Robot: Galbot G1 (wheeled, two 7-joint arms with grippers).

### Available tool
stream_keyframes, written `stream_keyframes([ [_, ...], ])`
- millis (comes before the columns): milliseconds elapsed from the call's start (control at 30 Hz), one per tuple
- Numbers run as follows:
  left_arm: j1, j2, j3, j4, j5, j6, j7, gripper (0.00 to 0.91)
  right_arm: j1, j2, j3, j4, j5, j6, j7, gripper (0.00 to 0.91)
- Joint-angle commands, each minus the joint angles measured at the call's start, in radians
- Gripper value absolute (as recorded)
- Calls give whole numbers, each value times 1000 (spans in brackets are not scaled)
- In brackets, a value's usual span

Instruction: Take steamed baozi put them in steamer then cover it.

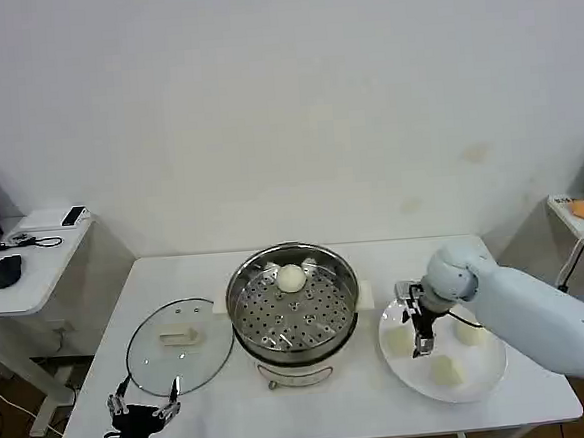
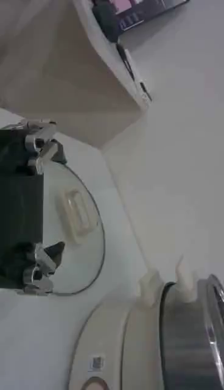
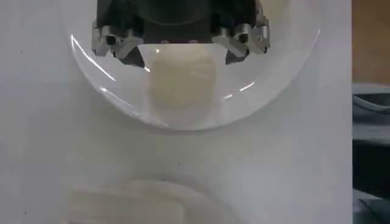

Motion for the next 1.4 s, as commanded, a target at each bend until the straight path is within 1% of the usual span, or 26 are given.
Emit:
stream_keyframes([
  [33, 1, 1, -2, 2, -1, 0, 0, 907, -12, 5, 3, -11, -8, 2, 17, 907],
  [400, -6, 0, -2, 13, -1, -1, 0, 907, -8, 15, -1, -30, -2, 8, 21, 907],
  [467, -6, 1, -2, 15, 0, -2, 0, 907, -8, 16, -1, -35, 0, 9, 20, 867],
  [533, -7, 1, -2, 17, 0, -2, 0, 907, -8, 17, -1, -40, -1, 10, 21, 846],
  [600, -7, 2, -2, 18, 0, -2, 0, 907, -8, 18, 0, -45, -1, 11, 23, 746],
  [767, -9, 1, -2, 20, 0, -2, 0, 907, -6, 20, 0, -50, -2, 16, 27, 625],
  [967, -9, 1, -1, 21, 0, -2, 1, 907, -6, 18, 0, -51, -1, 20, 25, 615],
  [1200, -7, 0, 0, 22, 0, -3, 0, 907, -9, 16, 5, -44, 3, 23, 25, 574],
  [1400, -5, 1, -3, 17, -1, -3, 1, 907, -5, -9, 23, -28, 19, 23, 25, 574],
])
